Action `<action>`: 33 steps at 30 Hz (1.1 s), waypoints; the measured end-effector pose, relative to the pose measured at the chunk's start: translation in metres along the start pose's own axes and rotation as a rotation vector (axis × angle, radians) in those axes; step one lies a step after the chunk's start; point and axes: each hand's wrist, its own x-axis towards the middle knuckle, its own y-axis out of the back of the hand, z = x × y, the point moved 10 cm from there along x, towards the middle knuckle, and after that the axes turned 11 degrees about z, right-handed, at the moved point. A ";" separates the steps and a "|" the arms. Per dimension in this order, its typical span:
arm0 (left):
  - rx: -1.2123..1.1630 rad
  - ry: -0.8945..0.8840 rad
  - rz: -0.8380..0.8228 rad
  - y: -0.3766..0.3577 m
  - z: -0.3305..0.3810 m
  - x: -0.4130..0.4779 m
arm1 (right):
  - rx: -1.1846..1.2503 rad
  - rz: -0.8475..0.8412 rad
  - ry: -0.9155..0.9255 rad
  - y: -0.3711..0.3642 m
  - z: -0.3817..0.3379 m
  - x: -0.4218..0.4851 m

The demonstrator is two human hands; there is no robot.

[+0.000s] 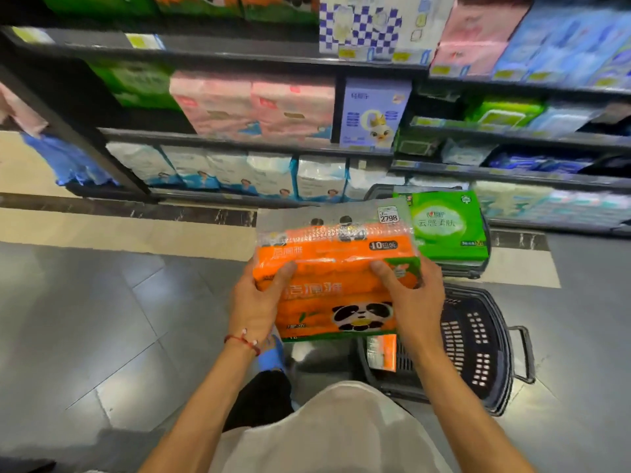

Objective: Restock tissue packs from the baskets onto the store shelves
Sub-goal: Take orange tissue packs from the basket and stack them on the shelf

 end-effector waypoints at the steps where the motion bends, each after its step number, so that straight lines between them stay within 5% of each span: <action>1: 0.008 -0.002 0.011 0.010 0.007 0.016 | 0.021 -0.003 -0.013 -0.017 -0.007 0.004; 12: 0.160 -0.327 0.037 0.084 0.130 0.171 | 0.200 0.099 -0.021 -0.153 -0.118 0.035; 19: -0.156 -0.149 0.025 0.068 0.158 0.248 | 0.195 0.119 0.051 -0.210 -0.171 0.096; 26: -0.157 -0.107 0.089 0.056 0.178 0.321 | 0.181 -0.131 0.089 -0.262 -0.195 0.157; 33: -0.176 -0.129 0.055 0.049 0.194 0.361 | 0.213 -0.145 0.018 -0.297 -0.207 0.182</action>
